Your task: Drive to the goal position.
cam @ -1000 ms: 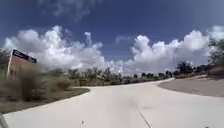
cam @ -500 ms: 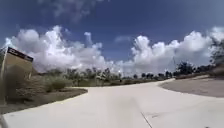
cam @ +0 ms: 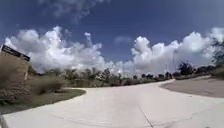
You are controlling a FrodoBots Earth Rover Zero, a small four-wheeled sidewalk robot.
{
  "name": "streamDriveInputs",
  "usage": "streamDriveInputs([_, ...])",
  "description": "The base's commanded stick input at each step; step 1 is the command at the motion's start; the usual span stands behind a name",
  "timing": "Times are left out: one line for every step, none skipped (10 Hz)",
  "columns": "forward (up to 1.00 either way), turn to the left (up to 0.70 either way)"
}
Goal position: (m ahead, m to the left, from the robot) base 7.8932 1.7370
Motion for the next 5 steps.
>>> streamDriveInputs([0.7, 0.0])
streamDriveInputs([0.7, 0.0])
streamDriveInputs([0.7, 0.0])
streamDriveInputs([0.7, 0.0])
streamDriveInputs([0.7, 0.0])
